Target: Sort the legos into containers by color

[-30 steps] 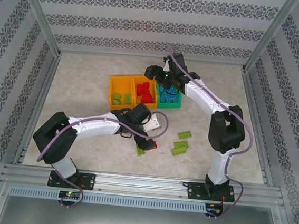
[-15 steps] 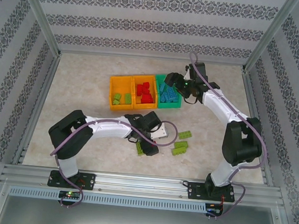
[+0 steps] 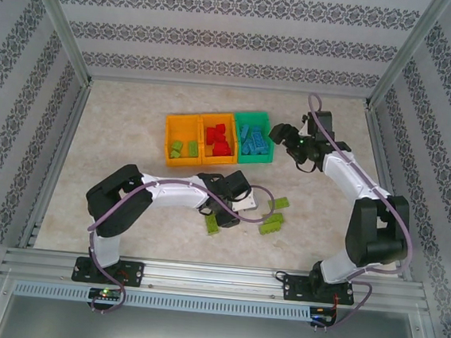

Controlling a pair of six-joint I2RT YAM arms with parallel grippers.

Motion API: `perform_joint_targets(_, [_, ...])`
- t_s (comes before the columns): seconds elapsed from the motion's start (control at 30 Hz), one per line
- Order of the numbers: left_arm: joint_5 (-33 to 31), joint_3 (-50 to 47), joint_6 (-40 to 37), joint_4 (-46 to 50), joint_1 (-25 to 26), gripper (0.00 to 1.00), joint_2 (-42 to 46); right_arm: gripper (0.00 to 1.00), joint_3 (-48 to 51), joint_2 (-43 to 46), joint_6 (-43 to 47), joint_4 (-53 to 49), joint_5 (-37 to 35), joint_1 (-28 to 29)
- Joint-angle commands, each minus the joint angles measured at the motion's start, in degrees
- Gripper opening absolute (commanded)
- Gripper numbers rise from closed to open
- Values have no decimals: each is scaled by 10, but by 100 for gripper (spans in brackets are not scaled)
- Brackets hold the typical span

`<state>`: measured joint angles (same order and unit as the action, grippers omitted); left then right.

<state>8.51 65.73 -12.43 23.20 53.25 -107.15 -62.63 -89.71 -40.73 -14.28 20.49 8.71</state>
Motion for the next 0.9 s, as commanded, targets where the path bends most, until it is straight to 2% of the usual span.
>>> perform_joint_targets(0.0, [-2, 8, -7, 38, 7, 33, -17, 82, 18, 24, 16, 6, 2, -10])
perform_joint_targets(0.27, [-6, 22, 0, 30, 7, 27, -17, 82, 53, 49, 32, -2, -7, -20])
perform_joint_targets(0.5, [-51, 51, 3, 26, 3, 24, -22, 82, 93, 73, 38, -2, -16, -25])
perform_joint_targets(0.87, [-80, 132, -5, 31, -41, 22, -24, 82, 188, 129, 40, -1, -46, -21])
